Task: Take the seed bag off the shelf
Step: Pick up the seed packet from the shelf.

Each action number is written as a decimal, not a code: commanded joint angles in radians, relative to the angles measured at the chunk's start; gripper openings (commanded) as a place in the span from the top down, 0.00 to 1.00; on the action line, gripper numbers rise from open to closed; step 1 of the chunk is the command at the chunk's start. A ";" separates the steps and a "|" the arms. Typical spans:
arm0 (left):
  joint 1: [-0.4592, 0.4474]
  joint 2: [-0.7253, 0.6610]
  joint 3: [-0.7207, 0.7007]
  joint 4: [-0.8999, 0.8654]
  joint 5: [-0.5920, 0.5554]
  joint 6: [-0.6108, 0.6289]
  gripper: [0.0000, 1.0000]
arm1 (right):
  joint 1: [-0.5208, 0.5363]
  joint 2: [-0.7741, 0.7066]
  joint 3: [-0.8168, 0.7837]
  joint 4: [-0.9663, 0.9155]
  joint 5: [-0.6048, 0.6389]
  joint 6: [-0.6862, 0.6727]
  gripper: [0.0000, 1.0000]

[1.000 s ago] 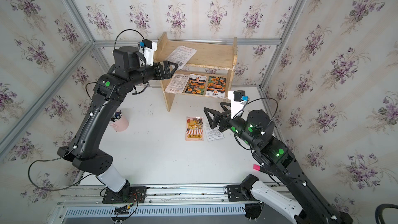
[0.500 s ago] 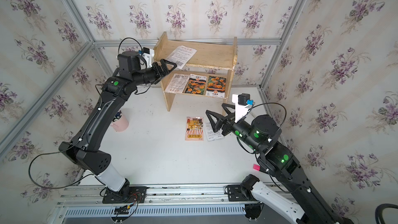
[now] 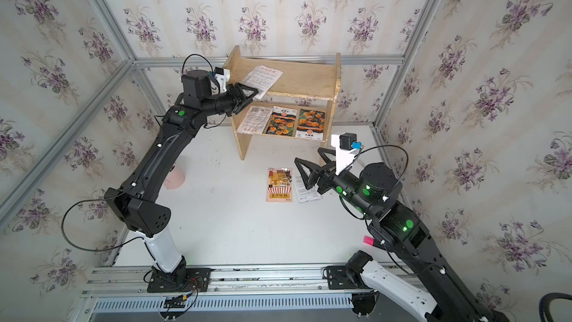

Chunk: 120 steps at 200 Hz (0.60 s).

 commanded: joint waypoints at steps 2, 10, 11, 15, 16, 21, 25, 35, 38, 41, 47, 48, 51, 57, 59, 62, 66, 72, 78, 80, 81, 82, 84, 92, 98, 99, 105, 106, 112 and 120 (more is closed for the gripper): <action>0.000 0.009 0.028 0.043 0.011 -0.004 0.51 | 0.000 0.005 0.001 0.011 0.002 -0.007 0.06; 0.002 0.015 0.039 0.035 0.008 -0.003 0.52 | 0.000 0.005 0.002 0.009 0.000 -0.007 0.06; 0.002 0.016 0.041 0.034 0.007 -0.003 0.52 | 0.000 0.005 0.001 0.008 0.000 -0.007 0.06; 0.002 0.019 0.046 0.032 0.008 -0.003 0.52 | 0.000 0.006 0.002 0.008 0.000 -0.007 0.06; 0.002 0.020 0.047 0.032 0.008 -0.003 0.52 | 0.000 0.006 0.001 0.008 0.000 -0.008 0.07; 0.002 0.024 0.054 0.029 0.007 -0.003 0.53 | 0.000 0.005 0.001 0.008 0.000 -0.007 0.07; 0.002 0.028 0.059 0.025 0.007 -0.004 0.53 | 0.000 0.005 0.001 0.008 0.000 -0.008 0.06; 0.003 0.036 0.069 0.019 0.005 -0.003 0.54 | 0.000 0.004 0.001 0.006 0.002 -0.007 0.07; 0.003 0.041 0.070 0.017 0.005 -0.003 0.55 | 0.000 0.004 0.001 0.006 0.003 -0.008 0.07; 0.005 0.044 0.073 0.015 0.007 -0.005 0.55 | 0.000 0.003 0.001 0.006 0.003 -0.007 0.07; 0.006 0.049 0.077 0.011 0.010 -0.008 0.57 | 0.000 0.002 0.003 0.005 0.003 -0.007 0.07; 0.006 0.050 0.078 0.011 0.010 -0.008 0.58 | 0.000 0.001 0.004 0.005 0.003 -0.008 0.07; 0.007 0.053 0.079 0.011 0.013 -0.010 0.59 | 0.000 0.001 0.003 0.003 0.003 -0.009 0.07; 0.009 0.057 0.079 0.012 0.016 -0.013 0.61 | 0.000 0.000 0.004 0.001 0.005 -0.009 0.07; 0.009 0.059 0.079 0.011 0.017 -0.013 0.61 | 0.000 0.000 0.004 0.001 0.006 -0.009 0.07; 0.010 0.059 0.078 0.011 0.015 -0.013 0.62 | 0.000 0.000 0.004 0.000 0.005 -0.009 0.07; 0.011 0.062 0.079 0.011 0.016 -0.017 0.62 | 0.000 -0.001 0.006 -0.002 0.006 -0.009 0.07; 0.012 0.065 0.079 0.011 0.017 -0.020 0.64 | 0.000 -0.003 0.006 -0.003 0.007 -0.010 0.07; 0.014 0.067 0.079 0.012 0.017 -0.022 0.66 | 0.000 -0.002 0.008 -0.004 0.007 -0.011 0.07; 0.014 0.068 0.079 0.012 0.018 -0.023 0.67 | 0.000 -0.003 0.007 -0.004 0.008 -0.010 0.07; 0.014 0.068 0.079 0.012 0.018 -0.024 0.67 | 0.000 -0.004 0.007 -0.004 0.008 -0.010 0.07; 0.014 0.069 0.079 0.013 0.018 -0.024 0.67 | 0.000 -0.004 0.007 -0.004 0.008 -0.011 0.07; 0.014 0.070 0.079 0.013 0.018 -0.024 0.68 | 0.000 -0.004 0.008 -0.004 0.008 -0.010 0.07; 0.014 0.070 0.079 0.016 0.019 -0.027 0.70 | 0.000 -0.002 0.007 -0.003 0.008 -0.010 0.07; 0.014 0.071 0.079 0.020 0.022 -0.029 0.72 | 0.000 -0.002 0.007 -0.005 0.008 -0.010 0.07; 0.014 0.071 0.080 0.021 0.023 -0.030 0.72 | 0.000 -0.002 0.007 -0.005 0.008 -0.010 0.07; 0.014 0.071 0.079 0.027 0.028 -0.031 0.74 | 0.000 -0.001 0.006 -0.005 0.007 -0.010 0.07; 0.014 0.072 0.079 0.027 0.029 -0.032 0.74 | 0.000 0.000 0.006 -0.005 0.008 -0.011 0.07; 0.014 0.073 0.079 0.034 0.036 -0.032 0.75 | 0.000 0.000 0.004 -0.003 0.007 -0.011 0.07; 0.014 0.074 0.080 0.041 0.045 -0.032 0.77 | 0.000 0.001 0.004 -0.002 0.006 -0.009 0.07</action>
